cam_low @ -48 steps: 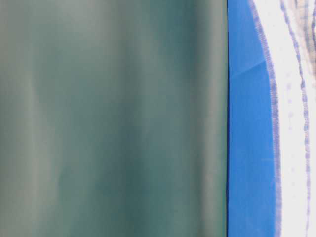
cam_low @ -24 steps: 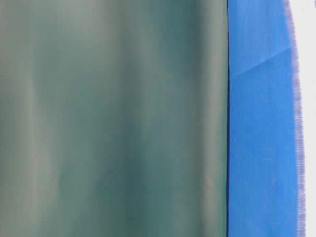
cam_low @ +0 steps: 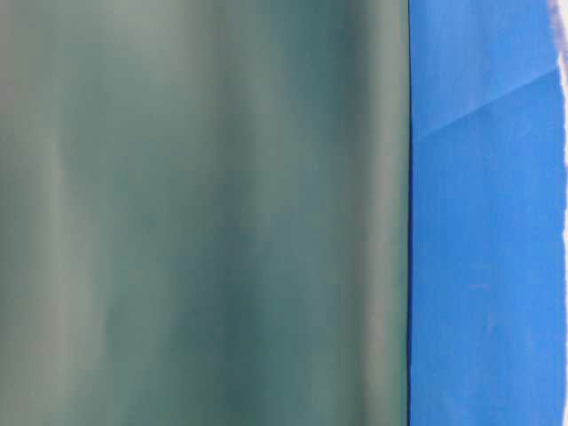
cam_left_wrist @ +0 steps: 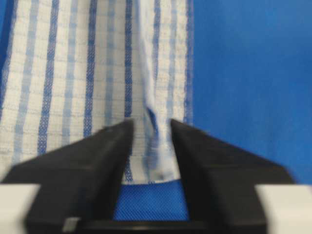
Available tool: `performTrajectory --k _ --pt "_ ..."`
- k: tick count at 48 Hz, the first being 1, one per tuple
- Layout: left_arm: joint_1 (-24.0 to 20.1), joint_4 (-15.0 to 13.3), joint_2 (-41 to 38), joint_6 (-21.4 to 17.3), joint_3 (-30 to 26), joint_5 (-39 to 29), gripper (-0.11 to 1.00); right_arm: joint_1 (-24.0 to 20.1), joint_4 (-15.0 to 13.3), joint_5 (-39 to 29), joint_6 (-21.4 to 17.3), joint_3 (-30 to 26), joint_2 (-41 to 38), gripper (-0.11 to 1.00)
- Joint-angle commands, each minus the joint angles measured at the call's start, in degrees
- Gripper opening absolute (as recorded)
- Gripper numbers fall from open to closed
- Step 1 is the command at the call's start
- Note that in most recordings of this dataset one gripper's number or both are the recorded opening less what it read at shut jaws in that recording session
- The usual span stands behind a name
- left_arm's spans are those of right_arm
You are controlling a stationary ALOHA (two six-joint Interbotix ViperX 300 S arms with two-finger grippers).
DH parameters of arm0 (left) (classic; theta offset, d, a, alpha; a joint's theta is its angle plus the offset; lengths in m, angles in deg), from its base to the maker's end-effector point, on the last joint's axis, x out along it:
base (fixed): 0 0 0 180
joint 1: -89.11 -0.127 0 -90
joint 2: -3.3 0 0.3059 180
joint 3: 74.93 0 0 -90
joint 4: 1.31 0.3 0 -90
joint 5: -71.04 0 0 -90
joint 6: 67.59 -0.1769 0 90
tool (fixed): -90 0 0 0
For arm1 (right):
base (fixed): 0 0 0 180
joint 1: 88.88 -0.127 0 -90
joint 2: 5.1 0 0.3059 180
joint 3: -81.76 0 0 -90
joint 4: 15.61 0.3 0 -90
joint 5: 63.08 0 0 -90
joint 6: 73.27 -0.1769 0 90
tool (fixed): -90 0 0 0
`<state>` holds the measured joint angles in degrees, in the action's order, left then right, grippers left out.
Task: Fold the blue towel.
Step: 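Release the folded edge and open both grippers, then grasp the left and right ends of the folded strip with both grippers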
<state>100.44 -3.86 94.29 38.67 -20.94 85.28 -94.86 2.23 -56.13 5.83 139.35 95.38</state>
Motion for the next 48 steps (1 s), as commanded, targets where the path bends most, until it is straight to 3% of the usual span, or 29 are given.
performTrajectory --k 1,6,10,13,23,38,48 --pt "-0.62 0.09 0.44 -0.35 -0.97 0.09 0.42 -0.62 0.18 0.35 0.09 -1.23 -0.09 0.24" --pt "-2.11 0.09 0.70 -0.53 -0.79 0.09 0.60 -0.88 0.18 0.44 0.09 -1.23 -0.09 0.55" --pt "-3.25 0.09 0.79 -0.97 -0.70 0.09 0.60 -0.88 0.18 0.53 0.09 -1.23 0.00 0.79" --pt "-3.78 0.09 0.79 -1.14 -0.79 0.09 0.59 -0.97 0.09 0.53 0.18 -1.23 0.00 0.91" --pt "-4.83 0.18 0.70 -3.78 -1.14 0.09 0.59 0.44 0.00 0.97 0.62 -1.23 0.00 0.86" --pt "-9.49 0.18 -0.70 -10.11 -2.37 0.00 0.59 8.61 -1.67 1.58 0.97 -0.09 -1.05 0.86" --pt "-12.83 0.18 -4.57 -11.69 -2.11 -0.26 0.59 9.40 -2.29 3.34 0.97 0.18 -4.92 0.86"
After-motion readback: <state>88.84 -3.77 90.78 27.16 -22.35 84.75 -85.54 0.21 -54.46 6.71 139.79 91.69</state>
